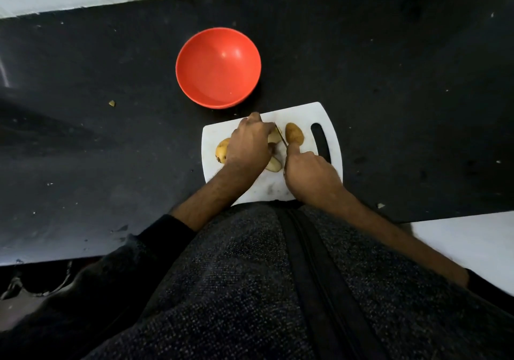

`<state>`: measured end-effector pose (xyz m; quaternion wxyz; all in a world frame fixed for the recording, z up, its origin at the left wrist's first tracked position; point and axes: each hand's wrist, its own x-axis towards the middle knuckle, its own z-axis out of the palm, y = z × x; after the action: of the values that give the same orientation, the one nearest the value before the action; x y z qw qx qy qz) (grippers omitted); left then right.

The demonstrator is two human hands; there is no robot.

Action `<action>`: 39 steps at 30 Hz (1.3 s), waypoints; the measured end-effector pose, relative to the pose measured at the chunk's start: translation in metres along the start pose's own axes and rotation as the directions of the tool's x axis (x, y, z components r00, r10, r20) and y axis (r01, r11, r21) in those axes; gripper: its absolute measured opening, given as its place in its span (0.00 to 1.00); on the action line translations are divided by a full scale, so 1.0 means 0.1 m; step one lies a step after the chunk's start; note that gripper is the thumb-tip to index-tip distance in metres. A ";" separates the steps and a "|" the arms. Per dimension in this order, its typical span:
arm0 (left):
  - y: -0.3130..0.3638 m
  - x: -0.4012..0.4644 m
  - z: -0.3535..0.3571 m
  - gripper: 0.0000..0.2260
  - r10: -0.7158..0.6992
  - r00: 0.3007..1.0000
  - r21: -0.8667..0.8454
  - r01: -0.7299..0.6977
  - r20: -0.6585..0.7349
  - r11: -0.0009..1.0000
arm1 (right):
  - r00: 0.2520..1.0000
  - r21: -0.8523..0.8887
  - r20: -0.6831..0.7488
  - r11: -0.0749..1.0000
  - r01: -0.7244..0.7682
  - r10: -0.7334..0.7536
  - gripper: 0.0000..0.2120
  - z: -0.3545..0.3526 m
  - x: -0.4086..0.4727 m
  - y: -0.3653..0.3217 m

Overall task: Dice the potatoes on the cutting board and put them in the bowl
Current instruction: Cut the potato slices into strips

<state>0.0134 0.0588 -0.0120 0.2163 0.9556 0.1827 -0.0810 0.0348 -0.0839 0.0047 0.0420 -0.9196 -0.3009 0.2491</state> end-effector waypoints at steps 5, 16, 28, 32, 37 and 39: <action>0.00 -0.01 0.01 0.14 0.005 1.000 0.004 -0.005 -0.005 1.000 | 1.000 0.001 0.000 1.000 -0.019 0.019 0.27 0.01 0.01 0.02; -0.02 -0.03 0.02 0.13 -0.019 0.999 -0.027 0.018 -0.026 0.999 | 1.000 -0.025 0.020 1.000 0.008 -0.008 0.21 -0.04 -0.02 -0.02; -0.03 0.00 0.04 0.17 0.011 1.000 0.006 -0.011 -0.002 1.000 | 0.999 -0.024 0.044 1.000 -0.013 0.014 0.25 -0.07 0.00 -0.03; -0.03 0.01 0.06 0.17 0.028 1.000 0.006 -0.028 -0.002 1.000 | 0.999 -0.004 0.040 1.000 -0.019 0.019 0.28 -0.05 0.00 -0.01; -0.02 0.02 0.05 0.17 0.036 0.999 0.012 -0.036 0.000 0.999 | 0.999 0.007 0.034 1.000 0.001 -0.001 0.24 -0.06 -0.01 0.00; -0.01 0.02 0.05 0.17 0.044 0.999 0.008 -0.044 -0.001 0.999 | 0.999 0.018 0.037 1.000 -0.004 0.004 0.23 -0.08 0.01 0.01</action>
<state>0.0145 0.0584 -0.0172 0.2141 0.9603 0.1616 -0.0767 0.0395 -0.0837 0.0111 0.0442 -0.9150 -0.2975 0.2688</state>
